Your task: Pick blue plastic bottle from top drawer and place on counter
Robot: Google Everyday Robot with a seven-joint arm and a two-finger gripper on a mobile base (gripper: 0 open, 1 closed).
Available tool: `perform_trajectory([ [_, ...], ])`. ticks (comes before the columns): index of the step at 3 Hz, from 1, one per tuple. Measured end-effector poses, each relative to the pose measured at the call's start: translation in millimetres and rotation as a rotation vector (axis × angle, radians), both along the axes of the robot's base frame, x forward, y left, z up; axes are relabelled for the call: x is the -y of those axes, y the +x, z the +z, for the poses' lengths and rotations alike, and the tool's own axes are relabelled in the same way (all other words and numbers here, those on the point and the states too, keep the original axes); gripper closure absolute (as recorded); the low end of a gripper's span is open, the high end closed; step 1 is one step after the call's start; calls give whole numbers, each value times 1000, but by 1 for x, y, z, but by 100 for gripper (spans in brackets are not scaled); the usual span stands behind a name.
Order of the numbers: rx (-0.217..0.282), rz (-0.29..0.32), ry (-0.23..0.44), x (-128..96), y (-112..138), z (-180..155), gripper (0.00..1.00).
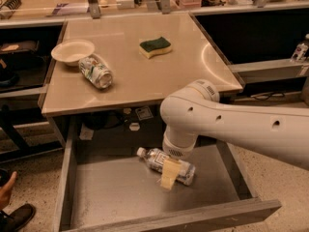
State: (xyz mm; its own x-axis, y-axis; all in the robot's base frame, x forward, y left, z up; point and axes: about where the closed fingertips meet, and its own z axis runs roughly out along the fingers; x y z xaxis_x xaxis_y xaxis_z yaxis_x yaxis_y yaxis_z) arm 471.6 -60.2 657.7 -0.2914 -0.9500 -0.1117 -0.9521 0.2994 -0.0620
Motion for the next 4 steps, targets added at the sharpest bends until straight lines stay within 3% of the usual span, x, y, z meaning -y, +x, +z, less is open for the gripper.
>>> perform_trajectory([
  [1,-11,-30,-10,19,11,-22,0],
  [3,-78,-62,-6,16,21,-53,0],
  [4,-79,-62,-6,16,21,-53,19],
])
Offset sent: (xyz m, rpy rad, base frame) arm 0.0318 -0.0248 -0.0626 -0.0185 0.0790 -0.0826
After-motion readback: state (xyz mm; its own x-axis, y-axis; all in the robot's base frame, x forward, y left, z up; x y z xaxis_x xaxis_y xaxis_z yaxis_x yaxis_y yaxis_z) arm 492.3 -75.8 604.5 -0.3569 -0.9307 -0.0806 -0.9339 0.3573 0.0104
